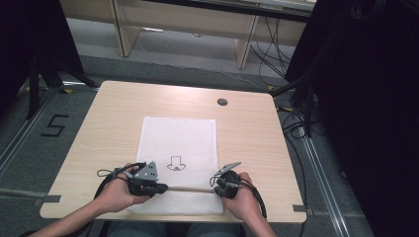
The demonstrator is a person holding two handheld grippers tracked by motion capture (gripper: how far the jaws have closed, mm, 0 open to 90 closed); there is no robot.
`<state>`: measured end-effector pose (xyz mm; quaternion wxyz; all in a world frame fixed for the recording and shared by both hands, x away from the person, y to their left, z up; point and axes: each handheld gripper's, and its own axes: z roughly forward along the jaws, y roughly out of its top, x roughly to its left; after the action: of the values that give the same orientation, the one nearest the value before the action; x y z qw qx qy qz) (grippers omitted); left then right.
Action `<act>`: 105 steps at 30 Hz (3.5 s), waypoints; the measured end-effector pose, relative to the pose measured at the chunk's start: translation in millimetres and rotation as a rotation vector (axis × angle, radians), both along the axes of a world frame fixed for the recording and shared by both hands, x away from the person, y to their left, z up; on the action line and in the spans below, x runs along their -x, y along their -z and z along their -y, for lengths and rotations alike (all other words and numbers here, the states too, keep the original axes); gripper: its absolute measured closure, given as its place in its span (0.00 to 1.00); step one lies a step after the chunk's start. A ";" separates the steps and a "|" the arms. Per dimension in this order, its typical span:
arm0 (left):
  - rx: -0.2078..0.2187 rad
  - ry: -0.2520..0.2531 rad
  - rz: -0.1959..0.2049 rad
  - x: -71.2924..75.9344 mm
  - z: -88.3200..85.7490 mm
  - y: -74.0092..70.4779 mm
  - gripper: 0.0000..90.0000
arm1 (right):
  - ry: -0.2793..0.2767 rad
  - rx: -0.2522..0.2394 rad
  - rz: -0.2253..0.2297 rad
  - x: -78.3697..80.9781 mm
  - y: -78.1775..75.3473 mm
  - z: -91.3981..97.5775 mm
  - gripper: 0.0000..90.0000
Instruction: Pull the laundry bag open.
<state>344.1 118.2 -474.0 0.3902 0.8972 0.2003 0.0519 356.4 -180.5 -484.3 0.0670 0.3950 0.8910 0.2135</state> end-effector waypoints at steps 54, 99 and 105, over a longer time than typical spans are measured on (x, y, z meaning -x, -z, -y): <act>-0.010 -0.054 -0.024 0.0 -30.5 6.3 0.97 | 0.002 0.002 0.000 0.2 0.0 -0.1 1.00; -0.063 -0.131 -0.030 -1.6 -72.4 11.6 0.97 | 0.004 -0.004 -0.002 0.0 0.1 -0.4 1.00; -0.077 -0.155 -0.024 -0.4 -76.5 11.9 0.97 | 0.000 0.003 0.004 0.1 0.1 -0.2 1.00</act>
<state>344.5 194.7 -486.0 0.3479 0.8939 0.2716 0.0788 356.4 -180.3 -484.4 0.0695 0.3946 0.8911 0.2131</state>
